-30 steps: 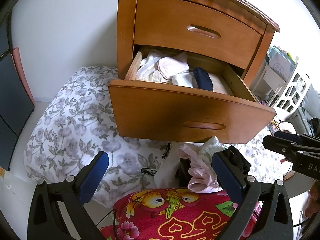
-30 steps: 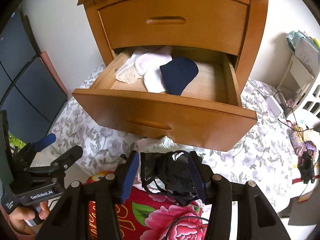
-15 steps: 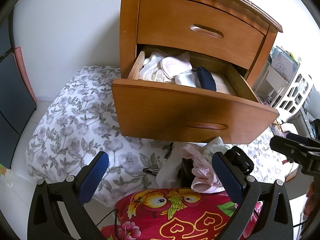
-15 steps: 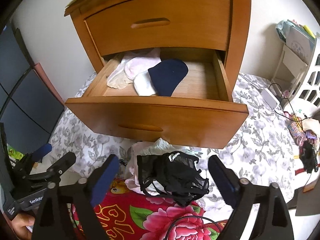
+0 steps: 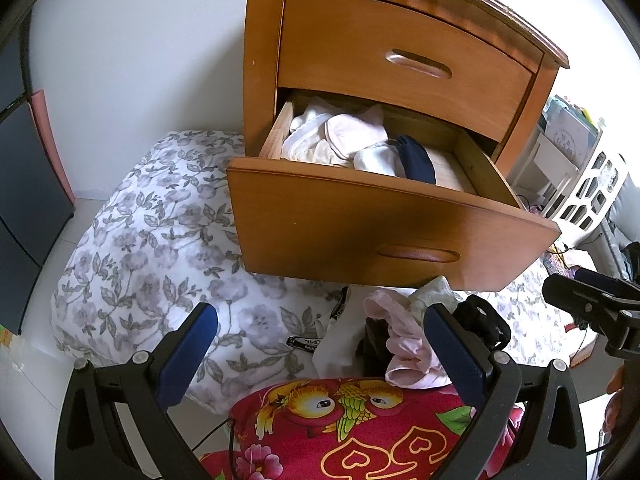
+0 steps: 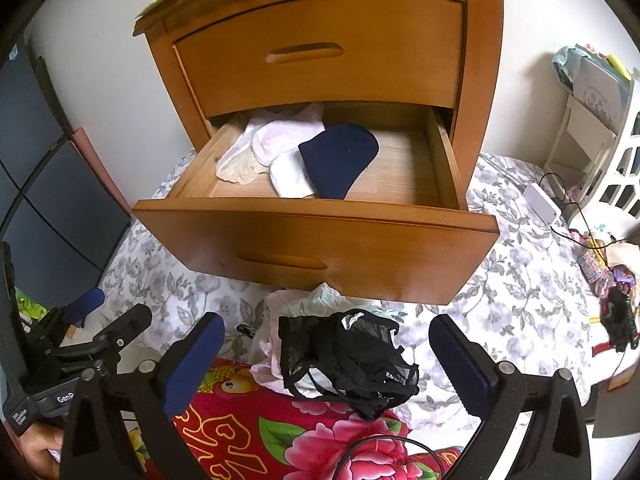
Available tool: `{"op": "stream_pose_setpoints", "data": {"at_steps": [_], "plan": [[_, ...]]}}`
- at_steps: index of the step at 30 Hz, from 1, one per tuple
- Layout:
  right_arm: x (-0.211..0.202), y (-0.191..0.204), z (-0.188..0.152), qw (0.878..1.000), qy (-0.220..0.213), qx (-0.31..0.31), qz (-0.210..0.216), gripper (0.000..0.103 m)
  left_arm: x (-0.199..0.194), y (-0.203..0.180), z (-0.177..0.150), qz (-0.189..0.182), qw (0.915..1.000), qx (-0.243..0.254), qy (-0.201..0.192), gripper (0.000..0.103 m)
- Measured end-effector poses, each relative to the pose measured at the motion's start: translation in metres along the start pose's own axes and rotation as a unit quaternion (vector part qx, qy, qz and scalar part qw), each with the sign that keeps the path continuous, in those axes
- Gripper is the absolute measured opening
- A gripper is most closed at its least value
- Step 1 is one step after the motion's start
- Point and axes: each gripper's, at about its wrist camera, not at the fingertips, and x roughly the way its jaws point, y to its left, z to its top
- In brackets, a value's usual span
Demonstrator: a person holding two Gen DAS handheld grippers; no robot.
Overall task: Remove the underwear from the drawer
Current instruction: 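Move the open right gripper into the drawer over the navy sock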
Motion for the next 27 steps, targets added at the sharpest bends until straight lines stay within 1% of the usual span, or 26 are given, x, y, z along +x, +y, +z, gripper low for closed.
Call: {"op": "stream_pose_setpoints", "data": {"at_steps": [6, 10, 14, 19, 23, 27], "plan": [[0.005, 0.0, 0.002, 1.0, 0.0, -0.003, -0.001, 0.103, 0.004, 0.005, 0.004, 0.004, 1.0, -0.007, -0.004, 0.103], [0.004, 0.001, 0.007, 1.0, -0.012, -0.005, -0.002, 0.103, -0.001, 0.009, 0.011, 0.003, 0.9995, -0.011, -0.028, 0.103], [0.003, 0.0, 0.015, 1.0, -0.028, -0.006, 0.002, 0.103, 0.0, 0.011, 0.016, 0.006, 0.9991, -0.006, -0.041, 0.103], [0.002, 0.003, 0.03, 0.999, -0.043, -0.013, 0.013, 0.103, 0.009, 0.017, 0.021, -0.001, 0.9992, -0.012, -0.039, 0.103], [0.005, 0.007, 0.043, 0.999, -0.044, -0.017, 0.028, 0.103, 0.015, 0.021, 0.024, -0.01, 0.9989, -0.019, -0.042, 0.103], [0.007, 0.015, 0.062, 0.998, -0.045, -0.034, 0.022, 0.103, 0.02, 0.026, 0.028, -0.021, 0.9983, -0.024, -0.05, 0.103]]}}
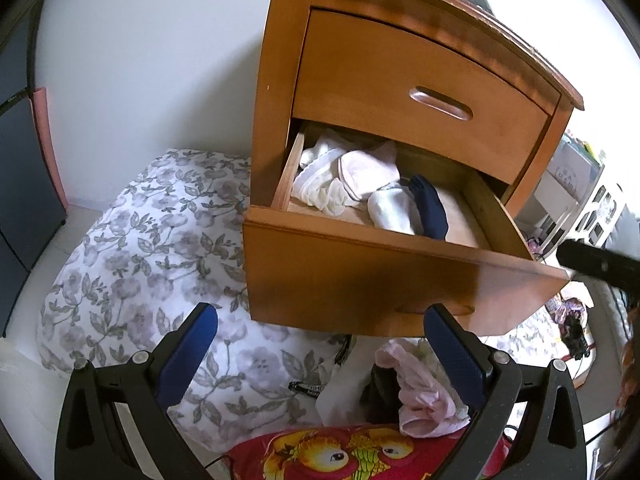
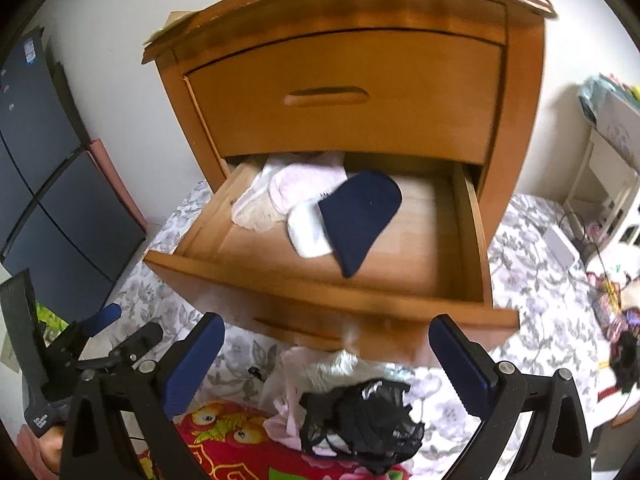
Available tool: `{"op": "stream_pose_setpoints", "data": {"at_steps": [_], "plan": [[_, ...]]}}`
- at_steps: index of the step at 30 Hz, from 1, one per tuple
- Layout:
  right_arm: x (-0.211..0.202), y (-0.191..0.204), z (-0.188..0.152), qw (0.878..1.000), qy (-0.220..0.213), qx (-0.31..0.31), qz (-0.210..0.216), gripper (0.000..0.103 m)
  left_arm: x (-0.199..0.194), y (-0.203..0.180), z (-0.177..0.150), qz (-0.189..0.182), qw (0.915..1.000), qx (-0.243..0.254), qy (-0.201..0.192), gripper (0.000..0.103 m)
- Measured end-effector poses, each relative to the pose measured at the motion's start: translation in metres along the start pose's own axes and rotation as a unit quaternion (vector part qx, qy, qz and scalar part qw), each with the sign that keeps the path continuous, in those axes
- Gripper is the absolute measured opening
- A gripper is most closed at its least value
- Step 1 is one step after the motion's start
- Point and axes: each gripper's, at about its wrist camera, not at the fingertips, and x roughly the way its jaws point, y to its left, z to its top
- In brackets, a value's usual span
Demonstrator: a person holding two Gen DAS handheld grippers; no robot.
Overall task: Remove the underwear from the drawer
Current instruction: 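Move the open right gripper into the drawer over the navy sock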
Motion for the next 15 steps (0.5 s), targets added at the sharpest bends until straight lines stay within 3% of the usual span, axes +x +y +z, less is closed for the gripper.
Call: {"op": "stream_pose_setpoints", "data": {"at_steps": [5, 15], "plan": [[0.01, 0.01, 0.025, 1.0, 0.0, -0.012, 0.014, 0.103, 0.008, 0.005, 0.001, 0.0, 1.0, -0.004, 0.001, 0.103], [0.065, 0.026, 0.053, 0.997, 0.065, -0.031, 0.01, 0.103, 0.022, 0.023, 0.0, 0.004, 0.9997, -0.022, 0.009, 0.103]]}}
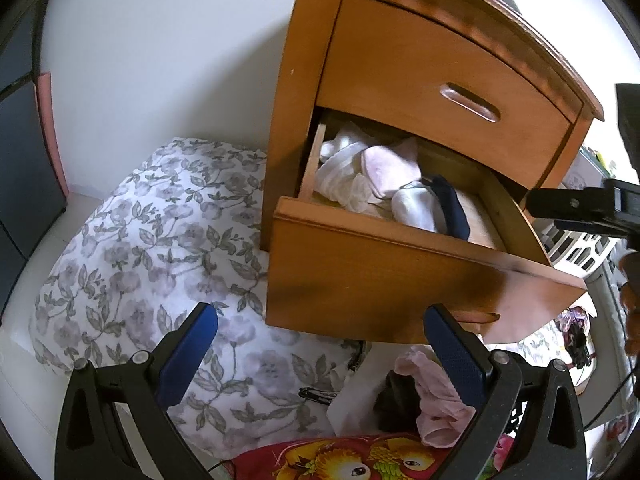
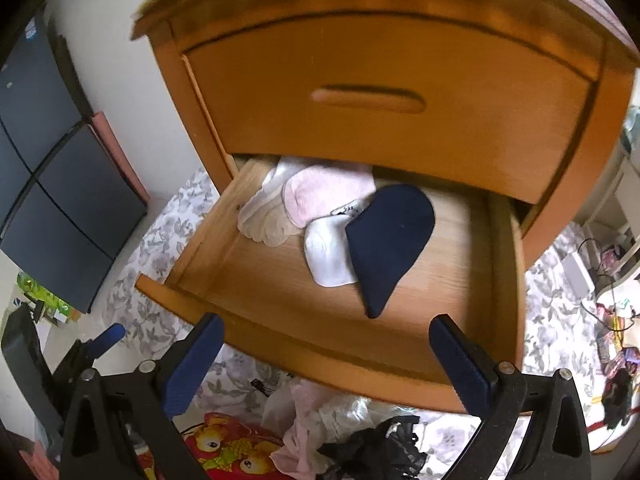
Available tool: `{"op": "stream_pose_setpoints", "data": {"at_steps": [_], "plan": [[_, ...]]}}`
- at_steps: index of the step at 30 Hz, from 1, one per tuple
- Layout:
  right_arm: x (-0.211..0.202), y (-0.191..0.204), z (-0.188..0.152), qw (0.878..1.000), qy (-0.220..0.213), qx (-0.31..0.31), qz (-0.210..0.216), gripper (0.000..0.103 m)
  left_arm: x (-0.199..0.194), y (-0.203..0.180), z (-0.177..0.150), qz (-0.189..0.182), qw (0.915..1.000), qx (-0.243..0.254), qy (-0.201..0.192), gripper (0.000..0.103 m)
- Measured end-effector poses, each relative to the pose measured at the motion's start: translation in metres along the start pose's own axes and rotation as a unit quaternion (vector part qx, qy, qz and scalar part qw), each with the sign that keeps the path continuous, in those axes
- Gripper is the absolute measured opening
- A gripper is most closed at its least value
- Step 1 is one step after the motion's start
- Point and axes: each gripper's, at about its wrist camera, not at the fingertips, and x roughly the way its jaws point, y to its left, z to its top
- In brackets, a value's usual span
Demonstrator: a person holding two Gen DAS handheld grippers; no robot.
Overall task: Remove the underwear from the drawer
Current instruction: 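Move the open right gripper into the drawer over the navy sock, then close the right gripper on the navy sock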
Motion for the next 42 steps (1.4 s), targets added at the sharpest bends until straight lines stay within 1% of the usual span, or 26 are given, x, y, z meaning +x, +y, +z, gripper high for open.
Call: {"op": "stream_pose_setpoints", "data": {"at_steps": [4, 11, 12, 15, 20, 23, 25, 32, 33, 36, 37, 39, 41, 42], "plan": [[0.024, -0.001, 0.017, 1.0, 0.022, -0.009, -0.02, 0.103, 0.006, 0.006, -0.001, 0.002, 1.0, -0.004, 0.003, 0.103], [0.059, -0.015, 0.046, 0.997, 0.041, 0.005, -0.061, 0.102, 0.017, 0.017, -0.002, 0.002, 0.9998, -0.014, 0.013, 0.103], [0.064, -0.017, 0.049, 0.996, 0.051, 0.017, -0.064, 0.101, 0.019, 0.018, -0.002, 0.003, 0.9998, -0.015, 0.015, 0.103], [0.08, -0.022, 0.057, 0.995, 0.067, 0.024, -0.074, 0.093, 0.023, 0.021, -0.002, 0.004, 0.9996, -0.02, 0.02, 0.103], [0.103, -0.021, 0.065, 0.992, 0.092, 0.019, -0.08, 0.088, 0.027, 0.022, -0.003, 0.004, 0.9995, -0.02, 0.026, 0.103], [0.115, -0.019, 0.067, 0.991, 0.107, 0.018, -0.081, 0.084, 0.028, 0.022, -0.003, 0.005, 0.9994, -0.019, 0.028, 0.103], [0.123, -0.019, 0.068, 0.989, 0.116, 0.018, -0.084, 0.08, 0.029, 0.022, -0.003, 0.005, 0.9994, -0.019, 0.029, 0.103], [0.145, -0.026, 0.068, 0.983, 0.154, 0.028, -0.096, 0.076, 0.032, 0.023, -0.004, 0.006, 0.9992, -0.02, 0.035, 0.103], [0.147, -0.028, 0.069, 0.982, 0.157, 0.031, -0.096, 0.073, 0.032, 0.023, -0.004, 0.006, 0.9992, -0.02, 0.035, 0.103], [0.148, -0.03, 0.07, 0.982, 0.158, 0.03, -0.1, 0.069, 0.033, 0.022, -0.004, 0.005, 0.9991, -0.02, 0.038, 0.103], [0.147, -0.031, 0.07, 0.982, 0.158, 0.032, -0.102, 0.063, 0.032, 0.022, -0.004, 0.005, 0.9991, -0.019, 0.038, 0.103], [0.147, -0.035, 0.07, 0.981, 0.157, 0.043, -0.101, 0.054, 0.032, 0.022, -0.005, 0.005, 0.9991, -0.019, 0.038, 0.103], [0.146, -0.043, 0.07, 0.982, 0.153, 0.058, -0.095, 0.05, 0.032, 0.022, -0.005, 0.005, 0.9991, -0.02, 0.038, 0.103], [0.144, -0.046, 0.069, 0.982, 0.15, 0.063, -0.095, 0.044, 0.032, 0.022, -0.004, 0.005, 0.999, -0.021, 0.039, 0.103]]}}
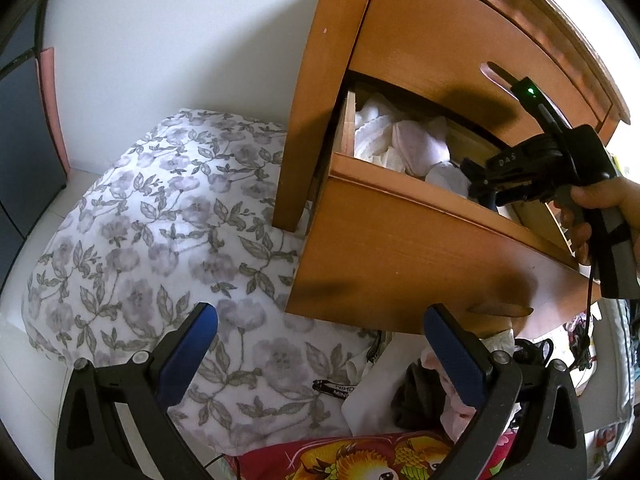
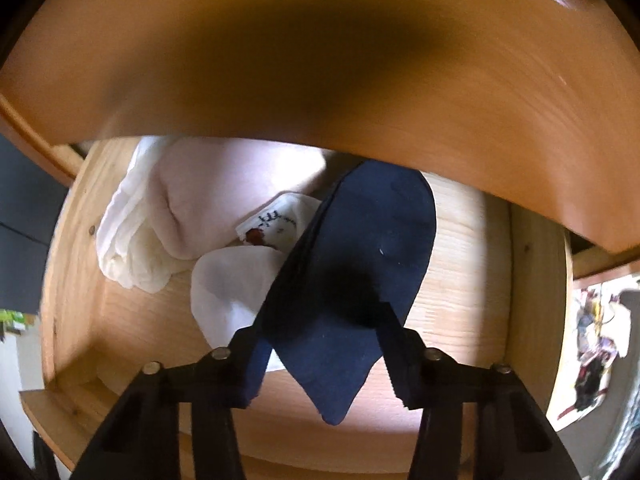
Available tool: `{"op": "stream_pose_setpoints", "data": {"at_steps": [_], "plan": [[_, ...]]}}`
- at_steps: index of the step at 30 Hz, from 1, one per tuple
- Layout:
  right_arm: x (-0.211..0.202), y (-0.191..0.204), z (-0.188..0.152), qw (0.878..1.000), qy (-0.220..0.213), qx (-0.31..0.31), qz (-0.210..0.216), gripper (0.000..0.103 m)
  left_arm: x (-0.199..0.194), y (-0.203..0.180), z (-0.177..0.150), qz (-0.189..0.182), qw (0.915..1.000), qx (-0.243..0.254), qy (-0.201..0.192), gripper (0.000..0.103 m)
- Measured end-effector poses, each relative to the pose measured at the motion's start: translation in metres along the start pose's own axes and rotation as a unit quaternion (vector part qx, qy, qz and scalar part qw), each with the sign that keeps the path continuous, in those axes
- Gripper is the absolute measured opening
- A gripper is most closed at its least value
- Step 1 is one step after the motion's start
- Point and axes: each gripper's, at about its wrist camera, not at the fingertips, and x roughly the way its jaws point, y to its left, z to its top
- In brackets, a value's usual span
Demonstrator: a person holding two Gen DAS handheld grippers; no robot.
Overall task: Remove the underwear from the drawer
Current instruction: 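Close the right gripper on the navy sock, then lift the navy sock up out of the drawer with the right gripper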
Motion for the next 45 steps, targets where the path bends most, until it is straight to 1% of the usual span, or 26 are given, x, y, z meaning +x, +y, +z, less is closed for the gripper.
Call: {"op": "stream_pose_setpoints", "data": {"at_steps": [1, 2, 6, 10, 17, 24, 26, 28, 32, 45], "plan": [[0.0, -0.003, -0.001, 1.0, -0.001, 0.002, -0.002, 0.04, 0.0, 0.0, 0.0, 0.0, 1.0, -0.001, 0.0, 0.103], [-0.001, -0.005, -0.001, 1.0, -0.003, 0.004, -0.001, 0.038, 0.0, 0.0, 0.0, 0.0, 1.0, -0.002, 0.001, 0.103], [-0.005, -0.013, -0.004, 1.0, -0.01, 0.015, 0.002, 0.024, -0.002, 0.0, 0.0, 0.0, 1.0, -0.001, 0.001, 0.103], [-0.011, -0.02, -0.012, 1.0, -0.013, 0.026, 0.006, 0.016, -0.004, -0.001, 0.001, 0.0, 1.0, -0.001, 0.001, 0.103], [-0.03, -0.04, -0.024, 0.998, -0.03, 0.043, 0.023, 0.014, -0.007, -0.003, 0.001, 0.002, 1.0, 0.001, 0.0, 0.103], [-0.059, -0.061, -0.046, 0.995, -0.046, 0.062, 0.061, 0.013, -0.015, -0.01, -0.001, 0.001, 1.0, 0.008, -0.003, 0.103], [-0.067, -0.063, -0.048, 0.994, -0.05, 0.064, 0.068, 0.013, -0.018, -0.013, -0.001, 0.001, 0.9999, 0.012, -0.006, 0.103], [-0.071, -0.06, -0.052, 0.993, -0.055, 0.066, 0.08, 0.013, -0.021, -0.014, -0.001, 0.001, 0.9999, 0.014, -0.007, 0.103], [-0.077, -0.051, -0.058, 0.992, -0.063, 0.061, 0.091, 0.013, -0.026, -0.018, -0.001, 0.003, 0.9998, 0.017, -0.012, 0.103], [-0.115, -0.055, -0.081, 0.986, -0.1, 0.054, 0.124, 0.012, -0.044, -0.032, -0.003, 0.004, 0.9991, 0.033, -0.025, 0.103]]}}
